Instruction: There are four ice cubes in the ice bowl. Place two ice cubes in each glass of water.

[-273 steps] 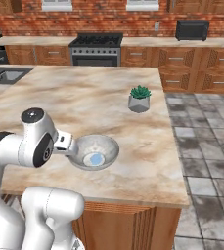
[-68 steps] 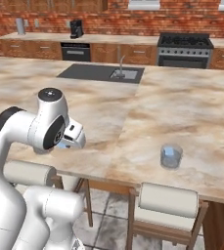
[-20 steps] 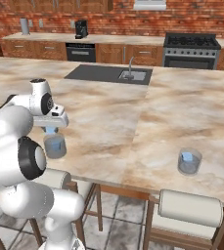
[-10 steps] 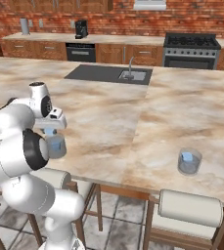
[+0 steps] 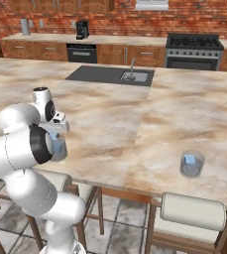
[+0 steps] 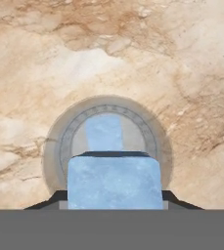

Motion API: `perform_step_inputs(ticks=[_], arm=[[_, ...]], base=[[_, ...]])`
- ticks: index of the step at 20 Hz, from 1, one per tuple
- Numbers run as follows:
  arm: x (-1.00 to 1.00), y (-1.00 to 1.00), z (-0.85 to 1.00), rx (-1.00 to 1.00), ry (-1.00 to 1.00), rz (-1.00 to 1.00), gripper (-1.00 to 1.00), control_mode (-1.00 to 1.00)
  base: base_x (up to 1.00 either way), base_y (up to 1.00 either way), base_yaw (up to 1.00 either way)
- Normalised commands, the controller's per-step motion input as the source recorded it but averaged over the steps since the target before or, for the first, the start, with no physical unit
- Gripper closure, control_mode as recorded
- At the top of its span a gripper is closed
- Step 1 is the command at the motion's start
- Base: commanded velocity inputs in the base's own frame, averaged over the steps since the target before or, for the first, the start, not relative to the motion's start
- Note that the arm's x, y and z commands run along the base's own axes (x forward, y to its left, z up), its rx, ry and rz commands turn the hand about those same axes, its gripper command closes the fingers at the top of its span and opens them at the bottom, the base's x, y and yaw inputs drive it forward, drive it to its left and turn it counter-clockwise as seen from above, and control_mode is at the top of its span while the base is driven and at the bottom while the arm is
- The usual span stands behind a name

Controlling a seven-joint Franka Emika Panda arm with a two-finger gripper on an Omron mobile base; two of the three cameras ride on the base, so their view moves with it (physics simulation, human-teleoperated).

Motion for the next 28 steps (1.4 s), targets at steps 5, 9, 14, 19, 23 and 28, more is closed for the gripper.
perform_step_inputs(ticks=[5,9,14,19,23,28], arm=[[0.07,0.00,-0.23,0.00,0.00,0.01,1.00,-1.00],[0.17,0.00,-0.25,0.00,0.00,0.00,1.00,-1.00],[0.25,0.00,-0.19,0.00,0.00,0.00,1.00,-1.00],[0.09,0.05,-0.16,0.00,0.00,0.00,1.00,-1.00],[0.00,0.21,-0.03,0.00,0.00,0.00,1.00,-1.00],[0.00,0.09,0.00,0.00,-0.02,0.00,-1.00,-1.00]], base=[[0.00,0.00,0.00],[0.00,0.00,0.00],[0.00,0.00,0.00],[0.00,0.00,0.00],[0.00,0.00,0.00],[0.00,0.00,0.00]])
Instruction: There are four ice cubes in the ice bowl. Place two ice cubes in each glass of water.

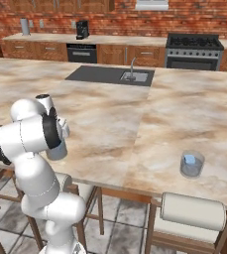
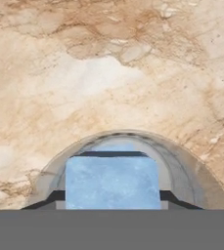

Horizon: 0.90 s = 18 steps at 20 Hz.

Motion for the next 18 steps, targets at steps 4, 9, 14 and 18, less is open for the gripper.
perform_step_inputs(ticks=[4,9,14,18], arm=[[0.00,0.00,0.00,0.00,-0.07,0.00,-1.00,-1.00],[0.00,-0.04,0.00,0.03,-0.10,0.00,-1.00,-1.00],[0.00,-0.06,0.01,0.06,-0.12,0.00,-1.00,-1.00],[0.00,0.00,0.06,0.05,-0.14,0.00,1.00,-1.00]], base=[[0.00,0.00,0.00],[0.00,0.00,0.00],[0.00,0.00,0.00],[0.00,0.00,0.00]])
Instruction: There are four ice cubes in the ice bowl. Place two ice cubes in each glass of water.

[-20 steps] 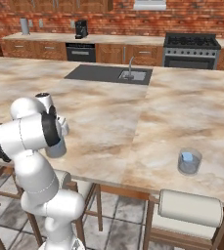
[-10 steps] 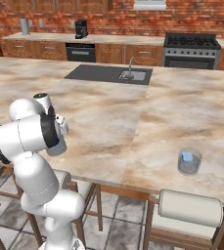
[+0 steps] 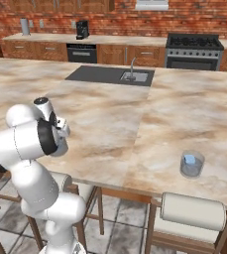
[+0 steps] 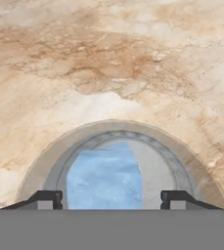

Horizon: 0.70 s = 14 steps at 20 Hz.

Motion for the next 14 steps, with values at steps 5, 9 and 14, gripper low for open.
perform_step_inputs(ticks=[5,9,14], arm=[[0.00,0.00,0.01,0.04,-0.10,0.00,1.00,-1.00],[0.00,-0.01,0.00,0.05,-0.08,0.00,1.00,-1.00],[-0.20,-0.10,0.38,0.11,-0.12,0.01,1.00,-1.00]], base=[[0.00,0.00,0.00],[0.00,0.00,0.00],[0.00,0.00,0.00]])
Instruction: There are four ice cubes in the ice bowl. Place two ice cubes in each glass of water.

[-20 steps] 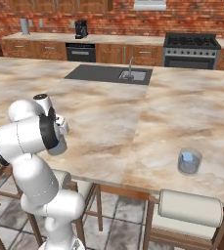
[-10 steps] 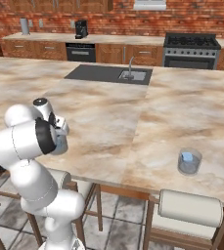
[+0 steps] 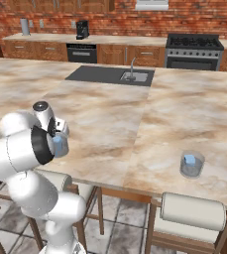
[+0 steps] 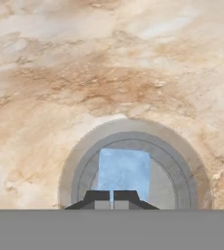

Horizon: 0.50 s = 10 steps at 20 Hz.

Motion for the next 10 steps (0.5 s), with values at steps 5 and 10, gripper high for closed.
perform_step_inputs(ticks=[5,10], arm=[[-0.85,-0.22,1.00,0.08,-0.10,0.05,1.00,-1.00],[-1.00,-0.73,0.97,0.00,-0.02,0.00,1.00,-1.00]], base=[[0.00,0.00,0.00],[0.00,0.00,0.00]])
